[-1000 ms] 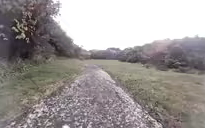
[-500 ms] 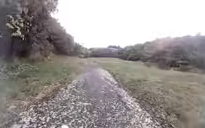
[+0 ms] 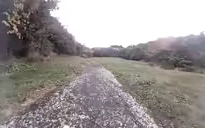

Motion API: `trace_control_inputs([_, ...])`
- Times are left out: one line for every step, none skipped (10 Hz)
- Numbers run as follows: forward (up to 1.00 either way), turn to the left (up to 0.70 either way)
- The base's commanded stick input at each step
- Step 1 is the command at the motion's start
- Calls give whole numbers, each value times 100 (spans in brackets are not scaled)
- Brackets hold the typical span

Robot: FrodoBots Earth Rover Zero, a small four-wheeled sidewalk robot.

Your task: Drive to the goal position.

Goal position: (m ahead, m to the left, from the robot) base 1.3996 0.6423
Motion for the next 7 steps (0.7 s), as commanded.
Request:
trace_control_inputs([70,0])
trace_control_inputs([70,0])
trace_control_inputs([70,0])
trace_control_inputs([70,0])
trace_control_inputs([70,0])
trace_control_inputs([70,0])
trace_control_inputs([70,0])
